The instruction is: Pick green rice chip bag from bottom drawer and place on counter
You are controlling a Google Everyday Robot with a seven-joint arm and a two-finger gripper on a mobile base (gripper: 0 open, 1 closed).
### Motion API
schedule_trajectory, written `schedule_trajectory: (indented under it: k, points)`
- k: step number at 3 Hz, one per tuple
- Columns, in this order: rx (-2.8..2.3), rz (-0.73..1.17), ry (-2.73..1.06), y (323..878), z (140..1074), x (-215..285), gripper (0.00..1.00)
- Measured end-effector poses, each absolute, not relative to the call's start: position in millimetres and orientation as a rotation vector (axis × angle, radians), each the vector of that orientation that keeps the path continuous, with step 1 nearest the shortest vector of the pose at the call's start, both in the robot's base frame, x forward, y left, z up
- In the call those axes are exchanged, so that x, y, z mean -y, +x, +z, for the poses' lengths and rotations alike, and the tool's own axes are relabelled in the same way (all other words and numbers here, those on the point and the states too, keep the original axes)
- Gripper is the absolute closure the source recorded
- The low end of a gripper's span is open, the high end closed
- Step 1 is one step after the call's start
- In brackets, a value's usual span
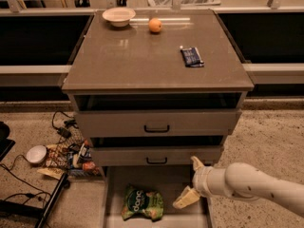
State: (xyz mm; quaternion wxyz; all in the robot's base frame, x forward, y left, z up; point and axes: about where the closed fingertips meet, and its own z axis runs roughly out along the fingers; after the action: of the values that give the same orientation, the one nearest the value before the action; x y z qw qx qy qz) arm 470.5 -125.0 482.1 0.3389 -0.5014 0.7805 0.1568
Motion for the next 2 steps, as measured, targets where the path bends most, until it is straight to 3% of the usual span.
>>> schedule_trajectory:
  k: [2]
  points:
    - [-2.054, 0.563, -1.224, 468.5, 391.9, 92.0, 0.0]
